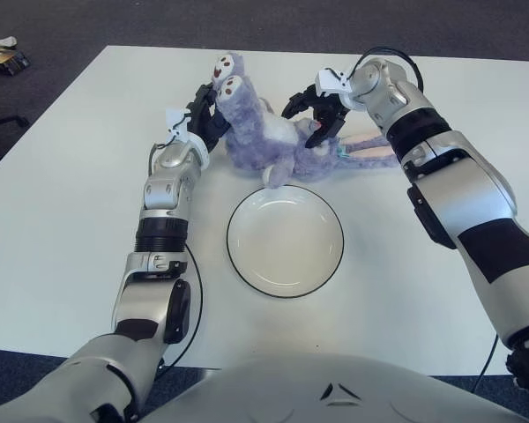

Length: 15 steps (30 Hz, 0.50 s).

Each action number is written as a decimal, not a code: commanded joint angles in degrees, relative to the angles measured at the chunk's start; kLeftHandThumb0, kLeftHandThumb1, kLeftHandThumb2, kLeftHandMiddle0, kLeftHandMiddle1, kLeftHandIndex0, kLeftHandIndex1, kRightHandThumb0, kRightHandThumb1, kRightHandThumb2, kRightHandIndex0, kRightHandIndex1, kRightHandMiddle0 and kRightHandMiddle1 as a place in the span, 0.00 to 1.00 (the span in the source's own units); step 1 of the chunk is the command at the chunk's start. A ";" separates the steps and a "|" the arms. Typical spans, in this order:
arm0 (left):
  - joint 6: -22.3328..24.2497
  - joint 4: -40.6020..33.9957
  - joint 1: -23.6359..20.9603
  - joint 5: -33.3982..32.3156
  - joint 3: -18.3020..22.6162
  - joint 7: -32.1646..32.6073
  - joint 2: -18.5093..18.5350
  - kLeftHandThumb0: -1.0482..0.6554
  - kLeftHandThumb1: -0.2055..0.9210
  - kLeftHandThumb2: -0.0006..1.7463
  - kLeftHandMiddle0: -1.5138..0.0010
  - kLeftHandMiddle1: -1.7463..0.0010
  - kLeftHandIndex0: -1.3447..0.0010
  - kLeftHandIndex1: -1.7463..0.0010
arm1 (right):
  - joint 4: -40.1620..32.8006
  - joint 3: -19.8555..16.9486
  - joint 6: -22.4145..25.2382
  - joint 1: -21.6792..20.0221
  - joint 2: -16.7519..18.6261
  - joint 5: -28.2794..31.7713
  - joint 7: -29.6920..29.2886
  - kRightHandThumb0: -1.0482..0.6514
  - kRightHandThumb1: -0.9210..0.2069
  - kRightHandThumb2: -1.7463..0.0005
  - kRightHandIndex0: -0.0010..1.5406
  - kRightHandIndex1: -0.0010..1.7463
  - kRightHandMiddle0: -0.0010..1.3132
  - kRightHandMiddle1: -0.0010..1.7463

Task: Put the doll into the plate.

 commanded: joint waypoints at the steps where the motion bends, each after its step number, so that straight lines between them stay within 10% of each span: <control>1: -1.18 -0.55 0.73 1.36 -0.53 1.52 -0.32 0.22 1.00 0.45 0.86 0.26 1.00 0.61 | -1.55 1.86 0.26 2.40 -0.11 -1.64 0.32 0.19 0.26 0.66 0.33 1.00 0.00 0.02; 15: -2.09 -0.53 0.57 2.72 -0.80 3.41 -0.92 0.23 1.00 0.45 0.88 0.29 1.00 0.57 | -5.40 3.63 -1.66 4.86 -2.21 -2.00 3.48 0.16 0.12 0.69 0.36 0.92 0.00 0.00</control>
